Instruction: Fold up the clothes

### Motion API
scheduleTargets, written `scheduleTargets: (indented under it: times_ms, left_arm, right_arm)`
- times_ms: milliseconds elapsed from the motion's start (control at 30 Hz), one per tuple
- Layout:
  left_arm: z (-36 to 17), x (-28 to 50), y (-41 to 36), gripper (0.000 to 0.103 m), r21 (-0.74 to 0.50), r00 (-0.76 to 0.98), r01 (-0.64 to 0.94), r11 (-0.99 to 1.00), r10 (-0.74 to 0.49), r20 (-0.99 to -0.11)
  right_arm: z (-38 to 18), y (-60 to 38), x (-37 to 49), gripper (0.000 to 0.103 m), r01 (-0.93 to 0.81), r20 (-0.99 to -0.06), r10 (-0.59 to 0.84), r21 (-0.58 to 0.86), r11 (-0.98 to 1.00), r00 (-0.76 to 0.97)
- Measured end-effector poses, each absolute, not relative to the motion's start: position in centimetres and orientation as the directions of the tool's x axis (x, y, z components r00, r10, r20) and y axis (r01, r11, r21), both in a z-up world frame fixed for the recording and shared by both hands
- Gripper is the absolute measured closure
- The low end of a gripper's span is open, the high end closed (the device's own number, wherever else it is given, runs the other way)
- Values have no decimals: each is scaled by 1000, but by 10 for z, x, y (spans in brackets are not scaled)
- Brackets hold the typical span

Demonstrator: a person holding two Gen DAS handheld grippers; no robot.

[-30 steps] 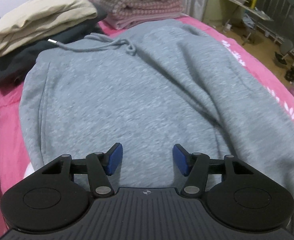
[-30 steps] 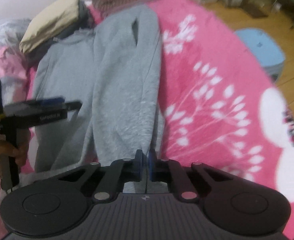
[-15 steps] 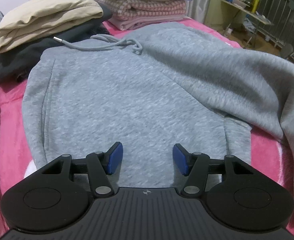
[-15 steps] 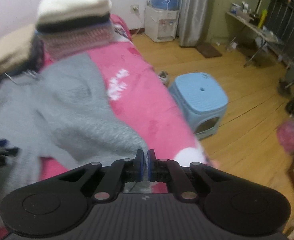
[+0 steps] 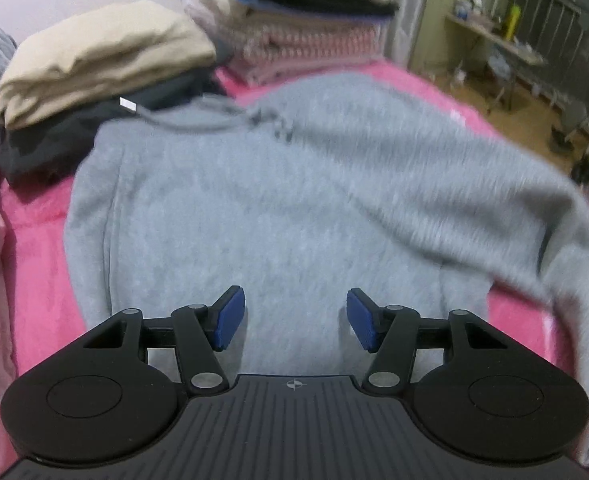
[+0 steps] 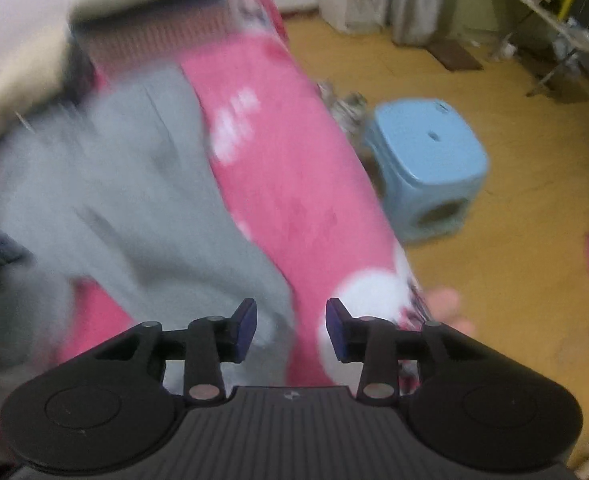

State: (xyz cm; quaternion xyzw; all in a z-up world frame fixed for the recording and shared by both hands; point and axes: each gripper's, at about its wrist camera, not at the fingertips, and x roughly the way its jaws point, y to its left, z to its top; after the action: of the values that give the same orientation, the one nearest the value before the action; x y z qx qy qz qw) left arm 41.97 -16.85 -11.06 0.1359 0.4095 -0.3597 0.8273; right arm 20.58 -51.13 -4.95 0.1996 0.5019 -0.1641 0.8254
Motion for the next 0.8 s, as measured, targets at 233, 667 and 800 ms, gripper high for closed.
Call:
scheduleTargets:
  times_ms: [233,667,800]
  left_arm:
    - [-113,434,-226,46,-77,423,706,704,-507,-751]
    - [-148,436,-256,44,-12,416,720,694,-446,-792]
    - [-144,437,-260,44,23,432,725,688,-429,-793]
  right_arm:
    - [-81,-546,331,58,394,-796,117,414,820,594]
    - [-146,-539,429,98,302,-823,180,388,871,539]
    - [-104,-527,427,99,264,-781,38,255,930,623]
